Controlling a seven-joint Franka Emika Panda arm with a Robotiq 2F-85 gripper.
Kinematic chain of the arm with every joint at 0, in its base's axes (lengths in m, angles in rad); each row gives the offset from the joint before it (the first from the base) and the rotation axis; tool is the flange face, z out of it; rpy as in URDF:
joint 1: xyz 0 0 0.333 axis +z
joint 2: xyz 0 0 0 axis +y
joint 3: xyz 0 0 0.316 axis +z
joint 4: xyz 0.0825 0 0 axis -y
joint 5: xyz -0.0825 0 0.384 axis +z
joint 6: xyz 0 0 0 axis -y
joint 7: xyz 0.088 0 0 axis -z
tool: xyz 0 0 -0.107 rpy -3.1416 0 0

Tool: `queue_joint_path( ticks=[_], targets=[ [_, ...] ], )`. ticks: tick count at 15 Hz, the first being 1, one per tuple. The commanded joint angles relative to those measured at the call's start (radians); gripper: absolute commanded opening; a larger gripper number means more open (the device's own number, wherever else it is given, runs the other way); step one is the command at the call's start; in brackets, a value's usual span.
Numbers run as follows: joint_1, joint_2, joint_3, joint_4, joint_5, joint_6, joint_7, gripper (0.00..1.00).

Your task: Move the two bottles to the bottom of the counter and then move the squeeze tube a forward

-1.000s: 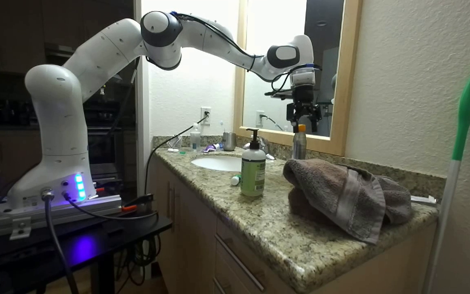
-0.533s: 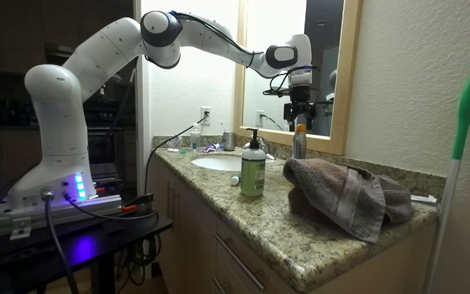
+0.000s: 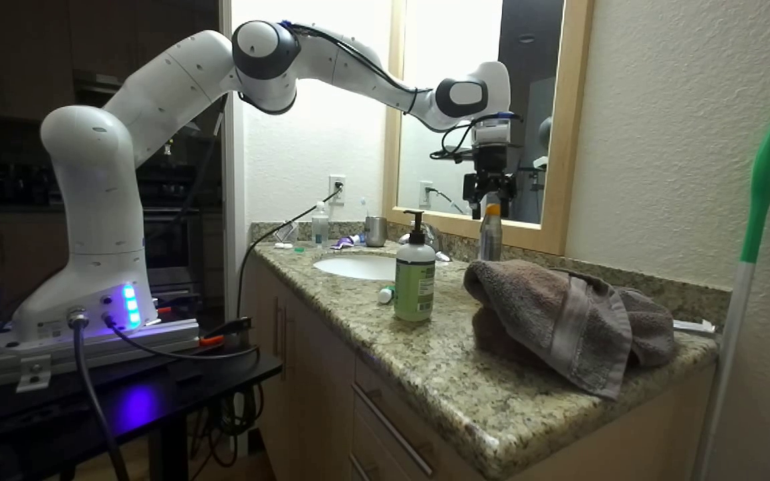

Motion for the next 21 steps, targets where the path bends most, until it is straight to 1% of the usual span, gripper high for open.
queue_joint_path(
  ticks=[1,4,5,6,7,8,9,12,13,14,18,20,21],
  targets=[
    [0.0,0.005,0.0,0.0,-0.001,0.0,0.0,1.0],
    [-0.001,0.02,-0.002,0.0,-0.001,0.002,0.0,1.0],
    [0.001,0.023,-0.005,0.001,-0.004,0.001,0.006,0.98],
    [-0.001,0.022,-0.002,-0.001,0.001,-0.003,0.005,0.74],
    [-0.003,0.022,0.001,0.003,0.004,-0.011,0.002,0.74],
    [-0.004,0.022,0.003,0.005,0.006,-0.015,0.002,0.69],
    [-0.002,0.02,0.002,0.002,0.006,-0.014,0.003,0.61],
    [-0.001,0.019,0.004,-0.003,0.009,-0.008,0.006,0.41],
    [-0.001,0.018,0.004,-0.005,0.01,-0.005,0.007,0.33],
    [-0.001,0.017,0.006,-0.004,0.011,-0.003,0.006,0.31],
    [-0.004,-0.014,0.02,-0.016,0.033,-0.027,-0.013,0.31],
    [0.024,-0.079,0.02,-0.076,0.016,-0.009,-0.052,0.31],
    [0.04,-0.134,0.022,-0.129,0.011,0.012,-0.088,0.31]
  ],
)
